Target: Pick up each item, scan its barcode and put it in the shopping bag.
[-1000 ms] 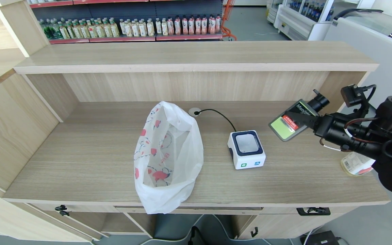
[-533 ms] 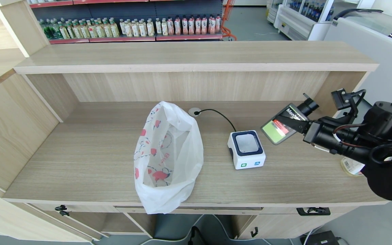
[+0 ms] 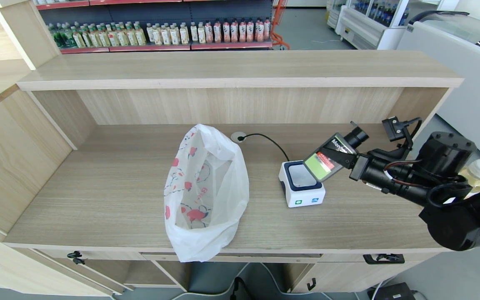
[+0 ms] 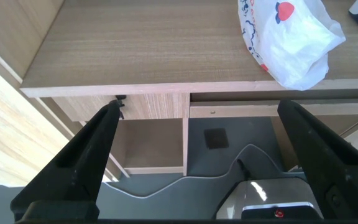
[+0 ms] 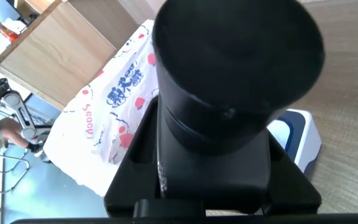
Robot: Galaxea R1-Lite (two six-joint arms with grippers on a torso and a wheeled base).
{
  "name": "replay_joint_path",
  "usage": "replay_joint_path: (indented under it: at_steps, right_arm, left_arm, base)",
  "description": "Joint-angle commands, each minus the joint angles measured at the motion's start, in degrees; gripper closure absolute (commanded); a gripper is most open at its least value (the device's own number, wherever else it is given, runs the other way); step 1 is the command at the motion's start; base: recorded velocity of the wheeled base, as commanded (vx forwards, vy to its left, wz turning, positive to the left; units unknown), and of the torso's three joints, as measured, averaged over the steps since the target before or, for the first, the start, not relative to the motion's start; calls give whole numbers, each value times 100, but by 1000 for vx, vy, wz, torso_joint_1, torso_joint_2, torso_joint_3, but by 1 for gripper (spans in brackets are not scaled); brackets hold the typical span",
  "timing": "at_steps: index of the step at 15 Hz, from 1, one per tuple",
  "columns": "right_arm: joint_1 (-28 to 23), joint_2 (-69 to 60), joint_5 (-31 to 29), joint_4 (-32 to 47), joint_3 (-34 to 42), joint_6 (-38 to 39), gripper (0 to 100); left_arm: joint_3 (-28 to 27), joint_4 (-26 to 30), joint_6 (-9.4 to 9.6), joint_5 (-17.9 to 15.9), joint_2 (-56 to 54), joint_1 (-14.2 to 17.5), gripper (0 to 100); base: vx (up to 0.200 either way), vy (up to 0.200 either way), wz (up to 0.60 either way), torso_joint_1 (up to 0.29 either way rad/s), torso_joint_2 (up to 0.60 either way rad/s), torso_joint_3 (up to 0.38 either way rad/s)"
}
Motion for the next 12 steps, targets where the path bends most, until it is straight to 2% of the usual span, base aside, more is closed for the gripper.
replay_joint_path:
  at_steps: [1, 3, 5, 7, 9, 10, 12]
  right_arm:
    - [2, -188, 3, -6, 26, -5, 100]
    - [-68, -663, -15, 3, 96, -374, 100]
    - [-349, -1243, -15, 134, 105, -1596, 100]
    - [-771, -2078, -270, 1347, 87, -2844, 100]
    - [-789, -2464, -2150, 2191, 78, -3081, 100]
    - [-745, -2517, -2651, 2217, 52, -3046, 100]
    - [-578, -2675, -3117, 2261, 78, -3064, 100]
  left_arm:
    - [0, 0, -1, 0, -2, -4, 0]
    - [0, 0, -1, 0, -2, -4, 0]
    - [0, 0, -1, 0, -2, -4, 0]
    - [0, 0, -1, 0, -2, -4, 0]
    - [0, 0, -1, 0, -2, 5, 0]
    - [0, 0, -1, 0, -2, -4, 0]
    - [0, 0, -1, 0, -2, -4, 0]
  base:
    - [0, 0, 0, 0, 0, 0]
    - [0, 0, 0, 0, 0, 0]
    - [0, 0, 0, 0, 0, 0]
    - [0, 0, 0, 0, 0, 0]
    - [0, 0, 0, 0, 0, 0]
    - [0, 0, 0, 0, 0, 0]
    - [0, 0, 0, 0, 0, 0]
